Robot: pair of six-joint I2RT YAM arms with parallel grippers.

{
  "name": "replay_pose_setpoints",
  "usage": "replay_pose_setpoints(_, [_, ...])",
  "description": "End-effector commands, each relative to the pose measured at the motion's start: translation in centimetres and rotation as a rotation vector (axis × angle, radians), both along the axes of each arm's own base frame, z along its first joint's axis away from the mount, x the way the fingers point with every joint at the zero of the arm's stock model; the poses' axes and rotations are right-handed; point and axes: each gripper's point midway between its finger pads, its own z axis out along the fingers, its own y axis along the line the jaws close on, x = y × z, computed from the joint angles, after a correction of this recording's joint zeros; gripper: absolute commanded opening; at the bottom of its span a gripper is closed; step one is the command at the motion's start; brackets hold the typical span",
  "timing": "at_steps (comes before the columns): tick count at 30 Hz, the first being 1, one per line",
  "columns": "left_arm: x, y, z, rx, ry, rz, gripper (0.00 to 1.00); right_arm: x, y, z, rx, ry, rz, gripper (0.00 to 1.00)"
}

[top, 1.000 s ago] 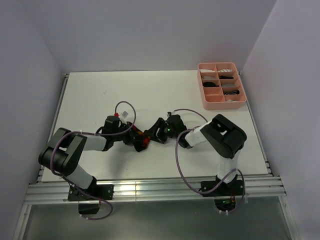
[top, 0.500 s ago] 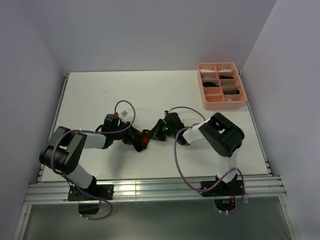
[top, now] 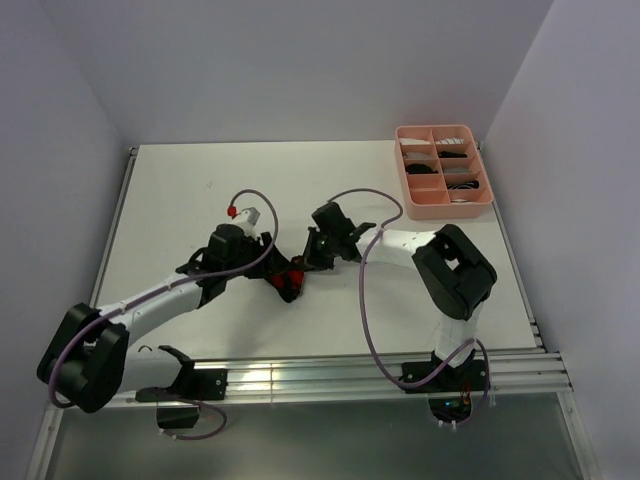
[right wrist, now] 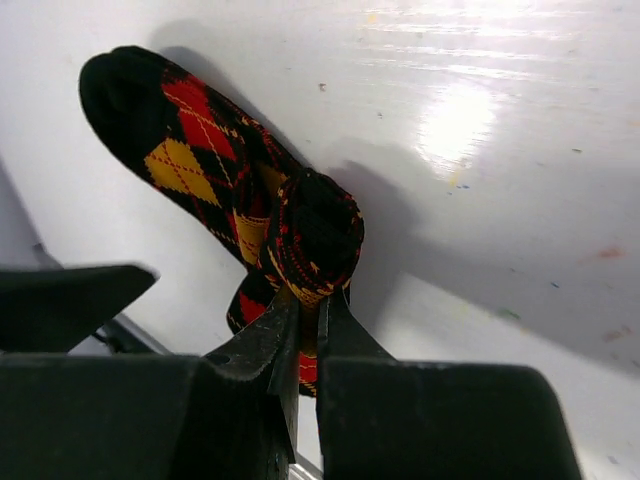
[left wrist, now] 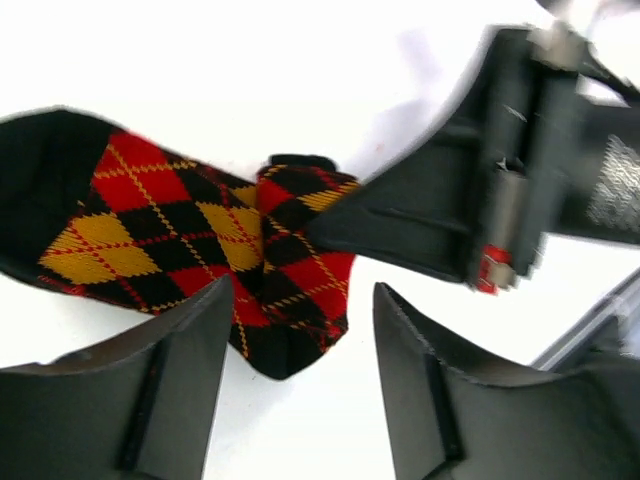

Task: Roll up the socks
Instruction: Roll the sock at the center of the board.

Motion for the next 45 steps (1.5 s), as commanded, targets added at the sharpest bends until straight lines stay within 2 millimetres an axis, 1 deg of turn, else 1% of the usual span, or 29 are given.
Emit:
replay_pose_setpoints(1, [0.7,0.1,2.1,0.14,-0.173,0.014,0.63,-1.1,-3.0,-0.7,-0.205,0.05,0.027,0.0])
replay_pose_setpoints(2, [0.5,-0.1,2.5,0.153,-0.198,0.014,0.65,-1.3,-3.3,-0.6,-0.229,0.07,0.024,0.0])
replay_pose_setpoints(3, [-0.3,-1.2,2.7,0.164,-0.22,-0.017,0.66,-1.1,-3.5,-0.6,-0.252,0.074,0.015,0.0])
replay_pose_setpoints(4, [-0.4,-1.4,2.7,0.188,-0.247,-0.03,0.66,-1.2,-3.7,-1.0,-0.273,0.089,0.019,0.0])
replay_pose_setpoints(5, [-0.2,-1.2,2.7,0.228,-0.275,0.0,0.66,-0.9,-3.6,-0.6,-0.279,0.088,0.021,0.0])
replay_pose_setpoints(6, [-1.1,-2.4,2.7,0.243,-0.296,-0.032,0.66,-1.3,-4.0,-1.2,-0.306,0.115,0.02,0.0])
replay_pose_setpoints(7, [-1.1,-2.7,2.7,0.266,-0.325,-0.039,0.66,-1.3,-4.0,-1.2,-0.312,0.121,0.019,0.0])
replay_pose_setpoints(8, [-0.9,-2.7,2.4,0.305,-0.34,-0.021,0.66,-1.3,-4.1,-1.1,-0.321,0.128,0.02,0.0])
replay_pose_setpoints(9, [-1.7,-3.6,2.1,0.322,-0.352,-0.046,0.66,-1.4,-4.2,-1.4,-0.332,0.141,0.018,0.0])
replay_pose_setpoints(11, [-1.8,-4.7,1.8,0.366,-0.387,-0.071,0.65,-1.6,-4.4,-1.5,-0.347,0.153,0.02,0.0])
replay_pose_setpoints(13, [-2.2,-5.8,2.0,0.418,-0.443,-0.081,0.65,-1.6,-4.5,-1.6,-0.354,0.159,0.021,0.0])
replay_pose_setpoints(15, [-2.7,-7.0,1.7,0.469,-0.478,-0.095,0.65,-1.8,-4.8,-1.7,-0.359,0.167,0.021,0.0])
replay_pose_setpoints(16, [-2.8,-7.3,1.1,0.506,-0.489,-0.114,0.64,-1.9,-4.8,-1.8,-0.361,0.171,0.024,0.0])
replay_pose_setpoints(18, [-3.2,-8.4,1.1,0.532,-0.51,-0.128,0.64,-1.9,-5.0,-1.9,-0.363,0.177,0.024,0.0])
replay_pose_setpoints(19, [-2.9,-8.2,0.4,0.578,-0.516,-0.118,0.63,-2.0,-5.0,-1.9,-0.361,0.178,0.026,0.0])
replay_pose_setpoints(22, [-2.9,-8.7,0.0,0.625,-0.532,-0.122,0.63,-2.1,-5.1,-1.9,-0.36,0.185,0.025,0.0])
replay_pose_setpoints(24, [-3.0,-9.1,-0.9,0.665,-0.531,-0.138,0.62,-2.3,-5.2,-2.1,-0.356,0.196,0.028,0.0])
replay_pose_setpoints(25, [-2.9,-8.9,-1.0,0.688,-0.534,-0.123,0.61,-2.4,-5.2,-2.1,-0.354,0.198,0.029,0.0])
replay_pose_setpoints(26, [-2.8,-9.2,-1.5,0.708,-0.53,-0.126,0.61,-2.4,-5.3,-2.3,-0.353,0.201,0.029,0.0])
replay_pose_setpoints(28, [-3.1,-9.0,-2.4,0.752,-0.516,-0.133,0.61,-2.5,-5.3,-2.4,-0.346,0.209,0.03,0.0])
replay_pose_setpoints(29, [-3.0,-9.0,-2.4,0.762,-0.516,-0.126,0.61,-2.5,-5.4,-2.4,-0.343,0.209,0.029,0.0])
replay_pose_setpoints(33, [-3.2,-8.5,-3.5,0.81,-0.491,-0.106,0.6,-2.4,-5.3,-2.5,-0.331,0.217,0.028,0.0])
replay_pose_setpoints(34, [-3.5,-7.6,-4.1,0.856,-0.475,-0.116,0.6,-2.4,-5.4,-2.5,-0.327,0.22,0.027,0.0])
replay_pose_setpoints(36, [-3.6,-7.2,-4.6,0.881,-0.463,-0.113,0.59,-2.4,-5.5,-2.7,-0.322,0.226,0.025,0.0])
replay_pose_setpoints(39, [-3.8,-6.8,-5.5,0.908,-0.437,-0.114,0.54,-2.4,-5.4,-2.9,-0.312,0.237,0.024,0.0])
replay_pose_setpoints(40, [-3.9,-6.7,-5.8,0.911,-0.428,-0.113,0.49,-2.4,-5.4,-2.9,-0.308,0.238,0.023,0.0])
replay_pose_setpoints(42, [-4.0,-6.3,-6.2,0.925,-0.412,-0.107,0.47,-2.3,-5.3,-2.9,-0.299,0.239,0.023,0.0])
replay_pose_setpoints(44, [-4.2,-5.7,-6.9,0.956,-0.398,-0.107,0.4,-2.3,-5.3,-3.0,-0.293,0.241,0.023,0.0])
replay_pose_setpoints(45, [-4.3,-5.6,-7.1,0.96,-0.391,-0.103,0.35,-2.3,-5.3,-3.0,-0.289,0.244,0.022,0.0])
